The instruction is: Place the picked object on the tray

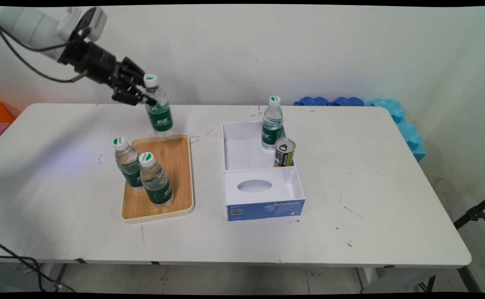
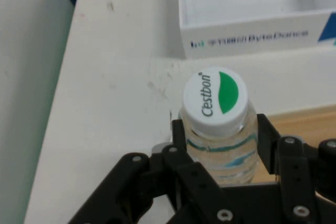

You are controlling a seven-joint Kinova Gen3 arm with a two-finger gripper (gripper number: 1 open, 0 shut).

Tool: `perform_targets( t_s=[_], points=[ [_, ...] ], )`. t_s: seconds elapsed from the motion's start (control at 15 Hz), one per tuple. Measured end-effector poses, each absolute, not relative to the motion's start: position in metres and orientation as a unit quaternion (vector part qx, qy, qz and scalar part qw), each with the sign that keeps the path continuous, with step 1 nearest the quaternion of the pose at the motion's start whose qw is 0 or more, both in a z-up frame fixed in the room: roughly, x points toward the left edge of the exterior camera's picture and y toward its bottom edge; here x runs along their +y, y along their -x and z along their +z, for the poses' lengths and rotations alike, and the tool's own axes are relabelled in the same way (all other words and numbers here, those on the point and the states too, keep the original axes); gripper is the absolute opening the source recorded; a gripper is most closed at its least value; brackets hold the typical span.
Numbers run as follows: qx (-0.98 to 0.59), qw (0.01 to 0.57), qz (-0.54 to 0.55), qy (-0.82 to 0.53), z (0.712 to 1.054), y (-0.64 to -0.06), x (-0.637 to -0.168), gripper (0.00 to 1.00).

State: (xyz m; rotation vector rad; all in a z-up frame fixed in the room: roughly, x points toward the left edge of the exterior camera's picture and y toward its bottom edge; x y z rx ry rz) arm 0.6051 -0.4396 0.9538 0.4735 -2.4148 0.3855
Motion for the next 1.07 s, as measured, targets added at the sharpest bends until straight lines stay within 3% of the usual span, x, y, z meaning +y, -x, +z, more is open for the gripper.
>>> perform_targets(
  t_s=[0.8,0.87,1.07],
  points=[
    [-0.921,0.316,0.134,-0.184,0.883,-0.636,-0.426,0.00],
    [-0.920,0.317,0.134,-0.185,0.880,-0.637,-0.426,1.00],
    [-0.919,0.322,0.135,-0.184,0.874,-0.637,-0.427,1.00]
  ],
)
